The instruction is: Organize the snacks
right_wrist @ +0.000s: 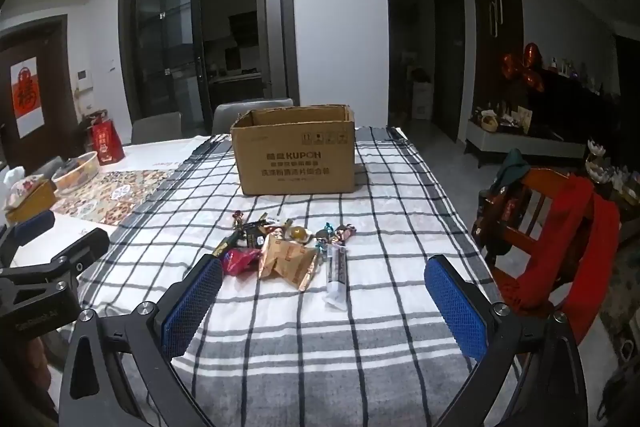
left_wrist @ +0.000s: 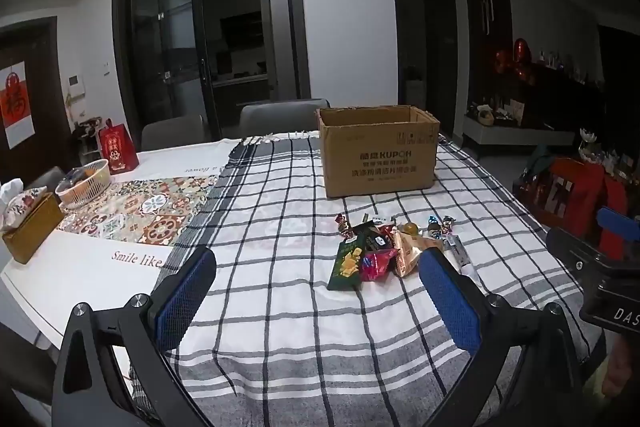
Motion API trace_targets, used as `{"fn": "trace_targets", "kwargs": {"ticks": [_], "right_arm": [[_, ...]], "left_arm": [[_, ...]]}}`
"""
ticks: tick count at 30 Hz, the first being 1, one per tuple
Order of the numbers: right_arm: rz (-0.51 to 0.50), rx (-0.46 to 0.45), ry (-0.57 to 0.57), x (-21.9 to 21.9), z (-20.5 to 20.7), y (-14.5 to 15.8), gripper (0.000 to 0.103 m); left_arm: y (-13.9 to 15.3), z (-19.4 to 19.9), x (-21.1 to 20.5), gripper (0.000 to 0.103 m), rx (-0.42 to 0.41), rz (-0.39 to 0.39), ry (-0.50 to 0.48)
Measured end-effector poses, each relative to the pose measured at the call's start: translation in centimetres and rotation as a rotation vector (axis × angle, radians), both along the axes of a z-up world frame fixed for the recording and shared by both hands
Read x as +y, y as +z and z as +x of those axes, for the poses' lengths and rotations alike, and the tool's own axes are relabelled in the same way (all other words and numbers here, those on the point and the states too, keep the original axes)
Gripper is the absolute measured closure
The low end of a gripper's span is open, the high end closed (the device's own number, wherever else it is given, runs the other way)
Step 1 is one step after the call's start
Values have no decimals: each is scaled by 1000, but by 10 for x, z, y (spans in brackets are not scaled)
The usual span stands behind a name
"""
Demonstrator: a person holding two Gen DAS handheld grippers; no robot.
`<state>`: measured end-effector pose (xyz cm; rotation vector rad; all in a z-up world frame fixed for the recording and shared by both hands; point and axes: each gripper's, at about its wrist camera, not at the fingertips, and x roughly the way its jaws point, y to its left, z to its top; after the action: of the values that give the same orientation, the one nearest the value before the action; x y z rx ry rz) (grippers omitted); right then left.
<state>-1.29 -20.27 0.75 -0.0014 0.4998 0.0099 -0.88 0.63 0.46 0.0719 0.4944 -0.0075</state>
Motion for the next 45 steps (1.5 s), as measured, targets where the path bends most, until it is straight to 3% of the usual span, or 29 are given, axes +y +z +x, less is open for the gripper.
{"fn": "trace_targets", "kwargs": {"ticks": [45], "right_arm": [[-6, -29, 43, 15, -7, 9, 1]], "left_arm": [[16, -16, 17, 0, -67, 12, 32]]}}
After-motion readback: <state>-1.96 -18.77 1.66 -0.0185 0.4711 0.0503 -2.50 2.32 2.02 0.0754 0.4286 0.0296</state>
